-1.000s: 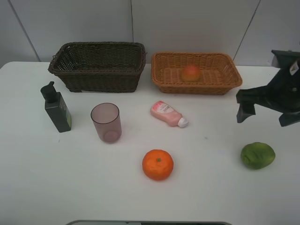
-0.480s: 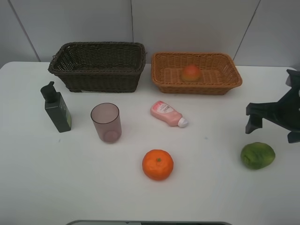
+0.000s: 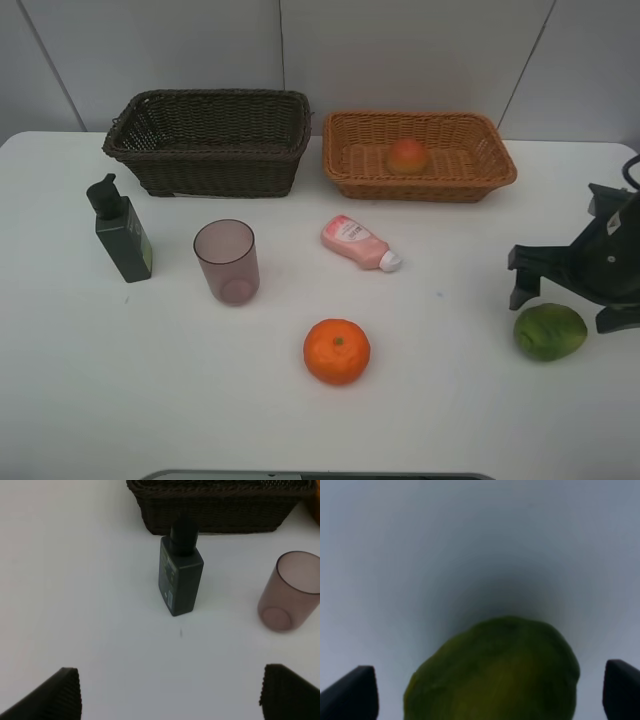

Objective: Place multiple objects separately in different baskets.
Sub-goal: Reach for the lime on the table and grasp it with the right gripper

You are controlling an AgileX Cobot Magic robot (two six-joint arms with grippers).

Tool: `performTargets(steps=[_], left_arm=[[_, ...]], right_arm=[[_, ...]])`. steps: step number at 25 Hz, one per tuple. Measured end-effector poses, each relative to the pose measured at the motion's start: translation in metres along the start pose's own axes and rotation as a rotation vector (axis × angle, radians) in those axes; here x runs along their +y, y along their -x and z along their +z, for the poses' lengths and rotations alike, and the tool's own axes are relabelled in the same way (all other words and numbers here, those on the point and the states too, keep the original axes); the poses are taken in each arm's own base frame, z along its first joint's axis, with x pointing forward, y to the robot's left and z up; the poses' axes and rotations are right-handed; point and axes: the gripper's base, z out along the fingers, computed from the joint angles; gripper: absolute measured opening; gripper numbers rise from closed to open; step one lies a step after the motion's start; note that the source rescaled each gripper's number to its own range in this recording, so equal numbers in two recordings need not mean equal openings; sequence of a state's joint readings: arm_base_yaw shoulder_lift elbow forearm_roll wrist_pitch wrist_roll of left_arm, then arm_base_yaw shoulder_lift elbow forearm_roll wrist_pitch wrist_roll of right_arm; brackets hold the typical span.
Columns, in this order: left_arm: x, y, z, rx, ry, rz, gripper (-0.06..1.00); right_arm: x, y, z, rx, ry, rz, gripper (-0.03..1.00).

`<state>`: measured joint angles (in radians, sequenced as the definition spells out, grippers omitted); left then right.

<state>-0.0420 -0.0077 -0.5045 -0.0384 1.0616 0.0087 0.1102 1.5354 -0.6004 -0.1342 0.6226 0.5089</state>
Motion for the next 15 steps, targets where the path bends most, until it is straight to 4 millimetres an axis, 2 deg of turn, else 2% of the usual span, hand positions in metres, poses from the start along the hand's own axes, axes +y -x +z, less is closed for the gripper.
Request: performTargets(steps=[15], left_arm=[[0.0,0.0,0.0,0.0,0.0,0.0,0.92]], right_arm=[[0.003,-0.001,0.029,0.099,-0.035,-0.005,0.99]])
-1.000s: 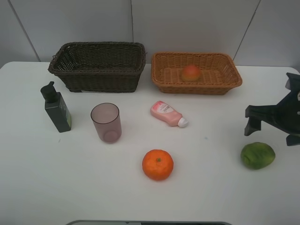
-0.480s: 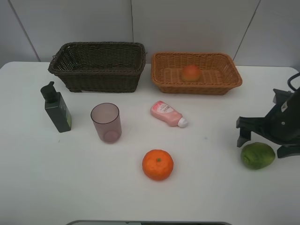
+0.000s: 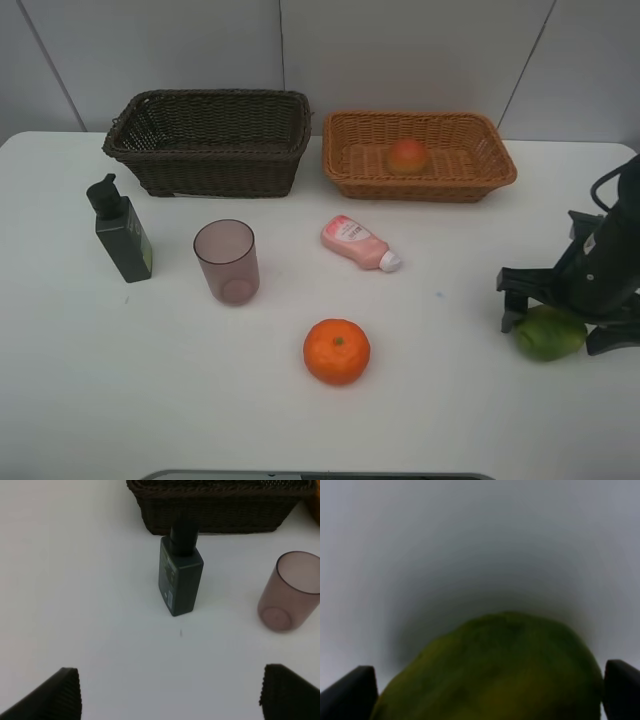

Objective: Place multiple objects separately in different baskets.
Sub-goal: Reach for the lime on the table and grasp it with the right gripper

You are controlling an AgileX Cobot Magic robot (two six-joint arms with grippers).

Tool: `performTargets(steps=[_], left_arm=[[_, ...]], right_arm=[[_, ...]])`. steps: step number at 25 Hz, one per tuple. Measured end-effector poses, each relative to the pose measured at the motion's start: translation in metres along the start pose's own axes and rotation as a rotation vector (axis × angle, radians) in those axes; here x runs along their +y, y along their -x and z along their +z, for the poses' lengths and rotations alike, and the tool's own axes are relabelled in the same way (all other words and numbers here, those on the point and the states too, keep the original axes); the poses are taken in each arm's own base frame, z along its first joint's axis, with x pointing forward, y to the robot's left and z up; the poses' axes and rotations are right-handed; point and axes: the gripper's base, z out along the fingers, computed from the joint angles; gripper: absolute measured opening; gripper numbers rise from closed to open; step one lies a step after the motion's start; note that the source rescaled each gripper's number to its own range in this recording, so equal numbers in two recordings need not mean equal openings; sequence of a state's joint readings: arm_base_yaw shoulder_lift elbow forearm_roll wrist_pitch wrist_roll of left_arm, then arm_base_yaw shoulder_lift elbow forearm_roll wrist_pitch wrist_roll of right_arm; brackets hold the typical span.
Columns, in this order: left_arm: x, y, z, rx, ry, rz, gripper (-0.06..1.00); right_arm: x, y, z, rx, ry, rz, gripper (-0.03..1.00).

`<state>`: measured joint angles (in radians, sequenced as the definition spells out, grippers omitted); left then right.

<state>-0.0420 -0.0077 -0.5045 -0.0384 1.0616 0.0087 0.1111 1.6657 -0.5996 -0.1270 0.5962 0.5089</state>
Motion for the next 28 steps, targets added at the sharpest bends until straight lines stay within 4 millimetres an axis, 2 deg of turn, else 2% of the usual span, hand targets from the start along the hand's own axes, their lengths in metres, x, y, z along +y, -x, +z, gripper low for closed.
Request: performTargets(steps=[5,6,8,9,28], left_arm=[[0.0,0.0,0.0,0.0,0.0,0.0,0.92],[0.0,0.0,0.0,0.0,0.0,0.0,0.92],[0.0,0.0,0.0,0.0,0.0,0.0,0.92],[0.0,0.0,0.0,0.0,0.0,0.0,0.92],[0.0,0.0,0.0,0.0,0.0,0.0,0.92]], right_arm=[[0.005,-0.001,0.001,-0.007,0.005,-0.023,0.98],[0.007,-0.002,0.001,-0.008,0.005,-0.03,0.92],[0.009,-0.002,0.0,-0.011,0.006,-0.041,0.68],[0.01,-0.003,0.0,-0.011,0.007,-0.044,0.5],[0.01,-0.003,0.0,-0.011,0.007,-0.046,0.5]])
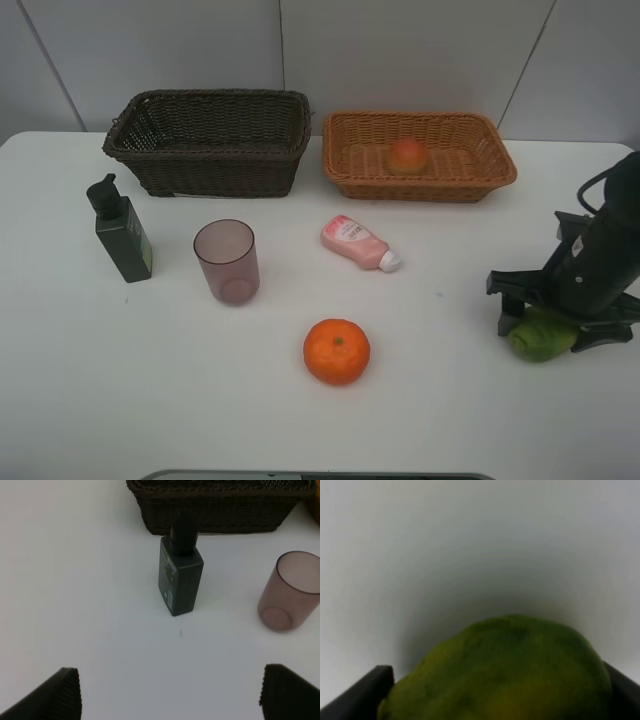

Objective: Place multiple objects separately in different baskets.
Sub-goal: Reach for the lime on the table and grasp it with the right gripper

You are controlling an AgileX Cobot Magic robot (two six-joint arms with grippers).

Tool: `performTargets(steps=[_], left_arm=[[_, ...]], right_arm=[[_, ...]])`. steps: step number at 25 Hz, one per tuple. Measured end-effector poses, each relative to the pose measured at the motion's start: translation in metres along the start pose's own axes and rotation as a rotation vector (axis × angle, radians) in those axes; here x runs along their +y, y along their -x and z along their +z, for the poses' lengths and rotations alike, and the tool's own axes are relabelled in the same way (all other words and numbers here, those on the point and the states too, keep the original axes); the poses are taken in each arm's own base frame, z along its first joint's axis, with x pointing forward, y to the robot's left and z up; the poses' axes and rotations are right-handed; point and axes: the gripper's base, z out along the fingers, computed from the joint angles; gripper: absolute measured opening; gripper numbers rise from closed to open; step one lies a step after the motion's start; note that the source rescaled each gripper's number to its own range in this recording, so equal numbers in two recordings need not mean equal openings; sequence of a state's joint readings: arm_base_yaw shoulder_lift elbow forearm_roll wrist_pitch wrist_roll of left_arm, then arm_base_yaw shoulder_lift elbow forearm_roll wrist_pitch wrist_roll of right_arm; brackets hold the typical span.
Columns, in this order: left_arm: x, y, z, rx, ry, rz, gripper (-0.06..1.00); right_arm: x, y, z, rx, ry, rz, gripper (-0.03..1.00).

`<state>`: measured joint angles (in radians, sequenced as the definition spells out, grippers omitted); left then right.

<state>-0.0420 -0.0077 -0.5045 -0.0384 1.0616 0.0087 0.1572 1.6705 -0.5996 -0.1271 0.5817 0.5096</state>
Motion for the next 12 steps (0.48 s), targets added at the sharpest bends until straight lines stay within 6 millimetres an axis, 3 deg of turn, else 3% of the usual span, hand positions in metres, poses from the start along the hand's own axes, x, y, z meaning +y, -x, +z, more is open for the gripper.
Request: performTargets(steps=[12], left_arm=[[0.0,0.0,0.0,0.0,0.0,0.0,0.92]], right_arm=[[0.0002,0.0007,-0.0006,0.0,0.0,0.0,0.5]])
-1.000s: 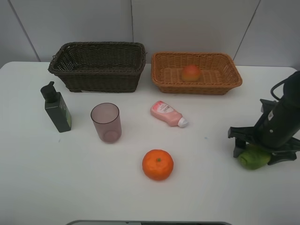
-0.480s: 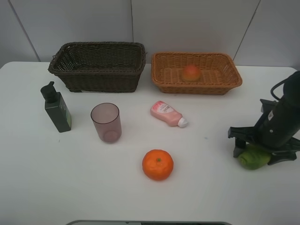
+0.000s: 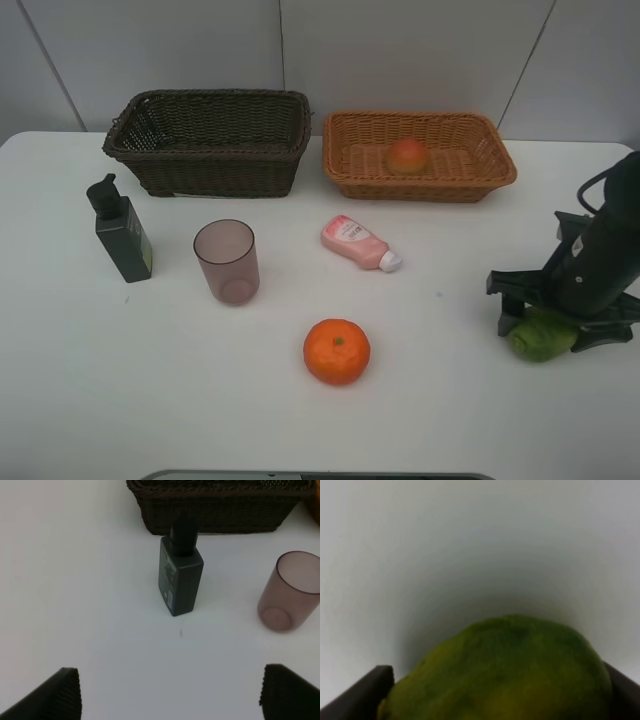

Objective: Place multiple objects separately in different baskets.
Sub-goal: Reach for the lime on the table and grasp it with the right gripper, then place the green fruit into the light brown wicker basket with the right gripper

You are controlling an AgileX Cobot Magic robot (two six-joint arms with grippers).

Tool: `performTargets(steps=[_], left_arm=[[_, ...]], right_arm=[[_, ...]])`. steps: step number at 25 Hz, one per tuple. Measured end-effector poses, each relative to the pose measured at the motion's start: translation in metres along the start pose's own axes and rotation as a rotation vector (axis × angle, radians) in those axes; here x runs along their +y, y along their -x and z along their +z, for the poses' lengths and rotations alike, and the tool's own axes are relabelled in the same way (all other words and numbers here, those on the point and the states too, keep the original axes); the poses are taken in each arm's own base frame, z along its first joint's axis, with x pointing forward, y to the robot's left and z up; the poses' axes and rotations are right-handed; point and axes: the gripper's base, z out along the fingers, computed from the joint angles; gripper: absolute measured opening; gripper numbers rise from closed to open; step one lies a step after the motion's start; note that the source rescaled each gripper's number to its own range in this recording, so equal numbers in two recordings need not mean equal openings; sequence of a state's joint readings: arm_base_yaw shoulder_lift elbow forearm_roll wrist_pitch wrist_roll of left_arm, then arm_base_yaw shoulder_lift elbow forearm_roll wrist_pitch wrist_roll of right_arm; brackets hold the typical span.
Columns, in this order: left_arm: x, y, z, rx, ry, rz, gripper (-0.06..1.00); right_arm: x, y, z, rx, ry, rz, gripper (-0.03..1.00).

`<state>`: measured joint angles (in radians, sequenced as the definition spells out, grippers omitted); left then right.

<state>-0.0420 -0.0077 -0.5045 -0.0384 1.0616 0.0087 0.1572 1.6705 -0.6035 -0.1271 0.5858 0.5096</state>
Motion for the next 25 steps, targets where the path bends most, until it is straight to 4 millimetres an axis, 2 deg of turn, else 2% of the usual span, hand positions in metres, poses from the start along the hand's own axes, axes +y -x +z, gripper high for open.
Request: performTargets(steps=[4,7,14,20,25], left_arm=[[0.0,0.0,0.0,0.0,0.0,0.0,0.92],[0.0,0.0,0.0,0.0,0.0,0.0,0.92],[0.0,0.0,0.0,0.0,0.0,0.0,0.92],[0.0,0.0,0.0,0.0,0.0,0.0,0.92],[0.0,0.0,0.0,0.0,0.0,0.0,0.92]], right_arm=[[0.003,0.011,-0.011,0.014,-0.016,-0.002,0.5],[0.008,0.027,-0.028,0.015,-0.026,-0.025,0.5],[0.021,0.069,-0.075,-0.088,0.003,-0.063,0.5],[0.032,0.098,-0.111,-0.184,0.059,-0.091,0.5],[0.045,0.124,-0.117,-0.181,0.06,-0.118,0.5]])
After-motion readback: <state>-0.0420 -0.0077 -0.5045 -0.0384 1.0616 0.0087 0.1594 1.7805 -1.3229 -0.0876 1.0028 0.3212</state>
